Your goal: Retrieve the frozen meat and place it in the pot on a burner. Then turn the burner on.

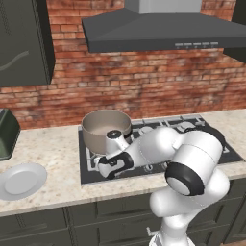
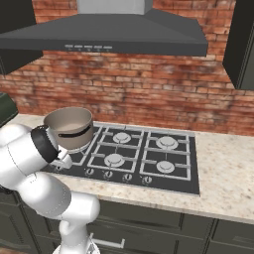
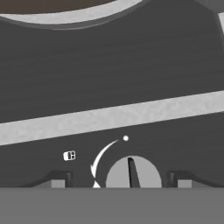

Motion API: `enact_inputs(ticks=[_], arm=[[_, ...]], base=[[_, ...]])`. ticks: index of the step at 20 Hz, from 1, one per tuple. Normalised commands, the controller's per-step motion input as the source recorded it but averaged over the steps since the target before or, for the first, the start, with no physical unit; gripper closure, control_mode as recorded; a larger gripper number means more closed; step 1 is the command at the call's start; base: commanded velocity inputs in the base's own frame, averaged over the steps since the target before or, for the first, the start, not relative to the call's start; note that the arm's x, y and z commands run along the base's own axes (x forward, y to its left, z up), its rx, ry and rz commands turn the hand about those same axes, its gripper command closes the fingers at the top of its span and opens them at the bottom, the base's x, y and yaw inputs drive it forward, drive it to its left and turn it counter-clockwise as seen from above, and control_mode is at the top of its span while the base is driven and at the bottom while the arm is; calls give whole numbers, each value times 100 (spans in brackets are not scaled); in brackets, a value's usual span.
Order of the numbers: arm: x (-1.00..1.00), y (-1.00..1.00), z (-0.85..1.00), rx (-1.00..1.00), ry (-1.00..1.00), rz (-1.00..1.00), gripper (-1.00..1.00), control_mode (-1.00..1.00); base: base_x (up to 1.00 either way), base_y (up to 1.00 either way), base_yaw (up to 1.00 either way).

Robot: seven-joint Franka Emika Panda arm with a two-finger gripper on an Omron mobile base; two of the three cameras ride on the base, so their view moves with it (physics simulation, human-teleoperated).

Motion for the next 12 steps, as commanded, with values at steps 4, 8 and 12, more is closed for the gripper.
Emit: enact_inputs(ticks=[4,8,12], arm=[[0,-18,-19,0,0,0,-100,-100],[0,-1,-1,0,0,0,100,-100],[0,0,0,0,0,0,100,-100]], base=[[0,0,0],[0,0,0],[0,0,0]])
